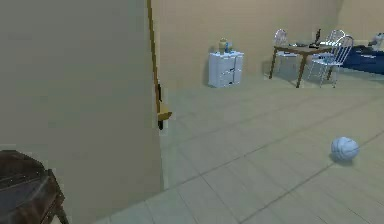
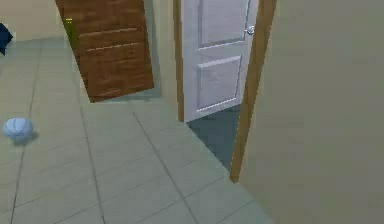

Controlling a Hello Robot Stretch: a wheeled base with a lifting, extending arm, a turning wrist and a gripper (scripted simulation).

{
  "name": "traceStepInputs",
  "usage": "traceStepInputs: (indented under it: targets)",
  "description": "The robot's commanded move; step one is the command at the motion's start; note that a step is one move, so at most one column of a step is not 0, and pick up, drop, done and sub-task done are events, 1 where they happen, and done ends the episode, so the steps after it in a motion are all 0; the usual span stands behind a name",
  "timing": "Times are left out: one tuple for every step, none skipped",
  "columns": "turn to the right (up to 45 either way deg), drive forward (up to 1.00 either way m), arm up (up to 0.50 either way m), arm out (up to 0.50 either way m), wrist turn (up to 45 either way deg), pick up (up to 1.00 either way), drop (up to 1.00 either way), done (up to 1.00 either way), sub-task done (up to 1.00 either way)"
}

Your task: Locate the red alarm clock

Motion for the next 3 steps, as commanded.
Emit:
traceStepInputs:
  targets:
    - [24.0,0.0,0.0,0.0,0.0,0.0,0.0,0.0,0.0]
    - [0.0,1.0,0.0,0.0,0.0,0.0,0.0,0.0,0.0]
    - [0.0,1.0,0.0,0.0,0.0,0.0,0.0,0.0,0.0]
